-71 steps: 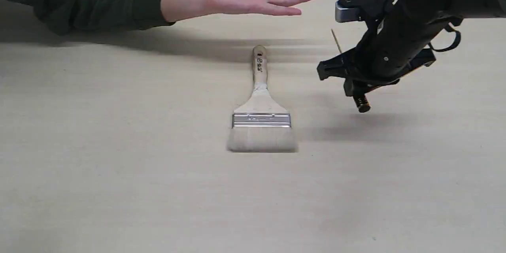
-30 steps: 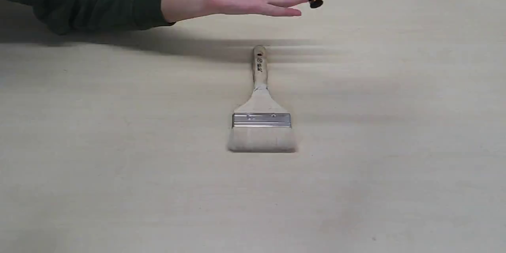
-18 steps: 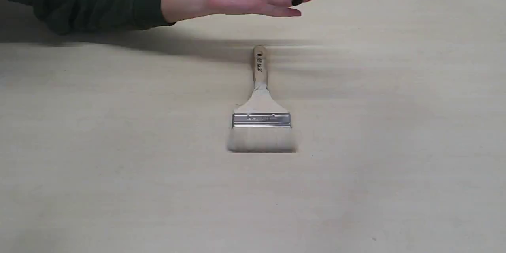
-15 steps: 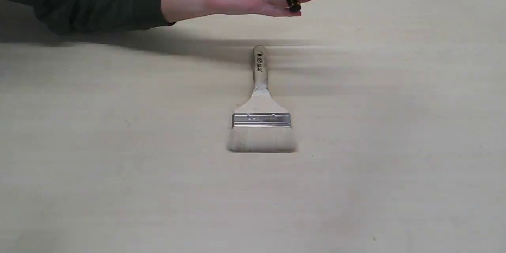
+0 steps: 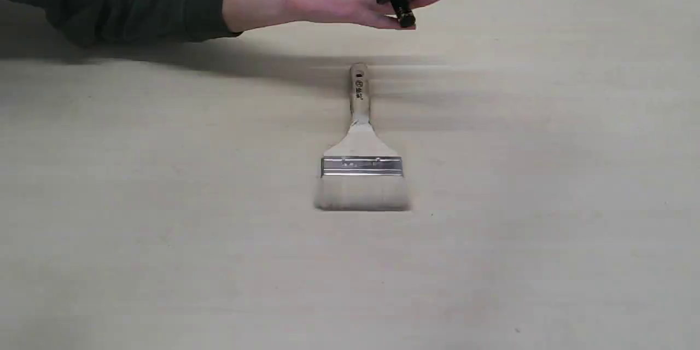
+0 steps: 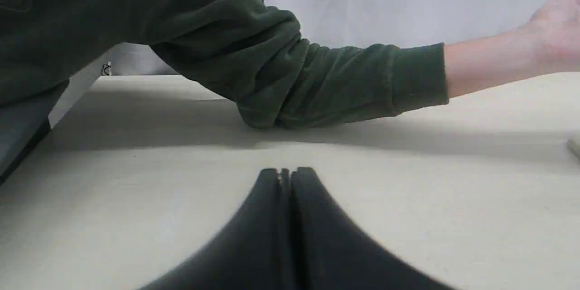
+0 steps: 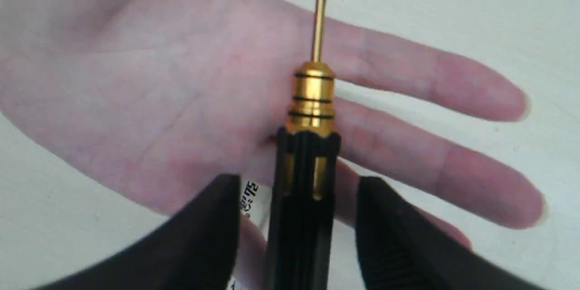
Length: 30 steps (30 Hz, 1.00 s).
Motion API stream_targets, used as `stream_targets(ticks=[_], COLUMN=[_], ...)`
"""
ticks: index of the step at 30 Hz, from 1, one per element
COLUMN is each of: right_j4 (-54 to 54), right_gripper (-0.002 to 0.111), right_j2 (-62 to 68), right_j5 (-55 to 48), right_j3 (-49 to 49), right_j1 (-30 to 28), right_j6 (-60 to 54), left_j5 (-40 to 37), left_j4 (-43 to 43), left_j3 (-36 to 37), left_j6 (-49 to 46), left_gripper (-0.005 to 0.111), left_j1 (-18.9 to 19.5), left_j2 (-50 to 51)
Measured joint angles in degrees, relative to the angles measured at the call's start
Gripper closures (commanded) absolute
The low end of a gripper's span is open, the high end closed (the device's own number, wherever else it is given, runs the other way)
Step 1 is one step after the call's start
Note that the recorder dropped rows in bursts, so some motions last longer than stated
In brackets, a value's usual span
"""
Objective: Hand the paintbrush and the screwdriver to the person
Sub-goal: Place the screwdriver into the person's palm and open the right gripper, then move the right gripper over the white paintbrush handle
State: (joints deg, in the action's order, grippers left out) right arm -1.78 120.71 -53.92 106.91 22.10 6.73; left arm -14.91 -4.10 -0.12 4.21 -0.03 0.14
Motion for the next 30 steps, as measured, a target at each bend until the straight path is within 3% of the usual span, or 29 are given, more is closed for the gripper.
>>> stream_targets(ticks=[3, 18, 30], right_j4=[-0.99, -1.6, -1.18], right_gripper=[0.049, 0.055, 0.058], right_j2=[-0.67, -9.76, -23.48], right_j5=[0.02, -4.83, 0.45], right_j3=[0.0, -1.16, -23.9], right_j1=[0.0, 0.0, 0.0], right_j6=[0.11, -0.13, -1.04], left_j5=[0.0, 0.0, 0.0], left_j4=[0.0, 0.0, 0.0], left_j3=[0.0, 0.0, 0.0], left_j6=[0.0, 0.0, 0.0], left_gripper=[0.107, 0.107, 0.107], left_j1=[0.0, 0.0, 0.0], left_j2=[0.0, 0.0, 0.0])
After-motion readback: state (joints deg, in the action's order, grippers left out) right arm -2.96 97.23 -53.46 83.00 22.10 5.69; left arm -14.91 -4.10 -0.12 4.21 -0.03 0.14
